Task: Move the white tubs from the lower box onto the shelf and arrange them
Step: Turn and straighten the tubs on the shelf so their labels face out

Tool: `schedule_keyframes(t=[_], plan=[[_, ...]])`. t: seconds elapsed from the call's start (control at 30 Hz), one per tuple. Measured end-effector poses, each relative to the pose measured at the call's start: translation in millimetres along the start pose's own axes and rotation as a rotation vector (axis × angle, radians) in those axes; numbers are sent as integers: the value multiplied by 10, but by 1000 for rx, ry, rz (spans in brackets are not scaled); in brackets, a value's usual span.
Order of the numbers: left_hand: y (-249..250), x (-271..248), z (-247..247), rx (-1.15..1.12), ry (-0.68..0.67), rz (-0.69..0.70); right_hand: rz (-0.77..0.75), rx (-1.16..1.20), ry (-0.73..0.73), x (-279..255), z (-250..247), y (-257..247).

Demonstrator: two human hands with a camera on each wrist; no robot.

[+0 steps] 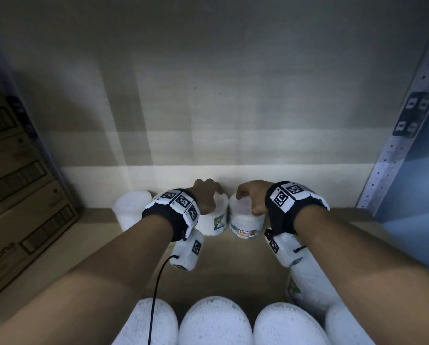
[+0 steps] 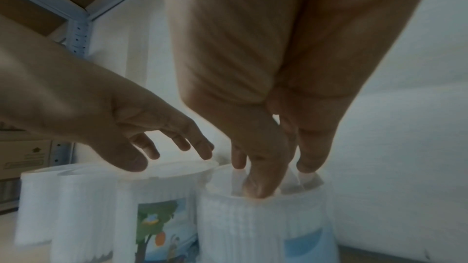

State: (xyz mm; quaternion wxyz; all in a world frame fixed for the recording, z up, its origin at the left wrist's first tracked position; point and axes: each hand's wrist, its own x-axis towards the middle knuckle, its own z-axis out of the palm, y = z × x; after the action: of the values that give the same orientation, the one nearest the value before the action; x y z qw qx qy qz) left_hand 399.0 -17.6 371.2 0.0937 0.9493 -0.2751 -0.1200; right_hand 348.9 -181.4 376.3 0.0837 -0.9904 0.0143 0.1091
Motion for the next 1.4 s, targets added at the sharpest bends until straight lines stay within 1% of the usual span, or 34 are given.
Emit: schedule_keyframes(t=[0.1, 0.17, 0.23, 0.37, 0.57, 0.67, 0.73, 0.83, 0.9, 0.97, 1.07, 1.17, 1.4], plan=[[-10, 56, 60, 42, 109, -93, 0, 0, -5, -12, -6, -3], [-5, 76, 100, 63, 119, -133, -4, -5, -3, -11, -2, -7], [1, 82, 126, 79, 95, -124, -10, -10, -2, 0, -4, -7], [-25, 78, 103, 67, 60, -77, -10, -13, -1, -6, -22, -10], [-56, 3, -13, 35, -44, 86, -6, -9, 6, 4, 3, -8], [-84, 3, -15, -28, -69, 109, -5, -11, 5, 16, -1, -17], [-77, 0, 11, -75, -25, 93, -1, -9, 5, 13, -2, -13], [-53, 32, 53, -110, 163, 33, 0, -4, 1, 6, -4, -10], [-41, 69, 74, -71, 222, -28, 5, 1, -1, 13, 1, -4], [-35, 102, 106, -2, 182, -89, 12, 5, 4, 18, 11, -3], [-37, 118, 163, 89, 128, -115, 12, -2, 6, 24, 17, -8], [-46, 103, 163, 99, 129, -82, 12, -12, -3, 18, 8, -13], [-106, 40, 59, 67, 57, 31, 7, -11, -5, 36, 15, 1]])
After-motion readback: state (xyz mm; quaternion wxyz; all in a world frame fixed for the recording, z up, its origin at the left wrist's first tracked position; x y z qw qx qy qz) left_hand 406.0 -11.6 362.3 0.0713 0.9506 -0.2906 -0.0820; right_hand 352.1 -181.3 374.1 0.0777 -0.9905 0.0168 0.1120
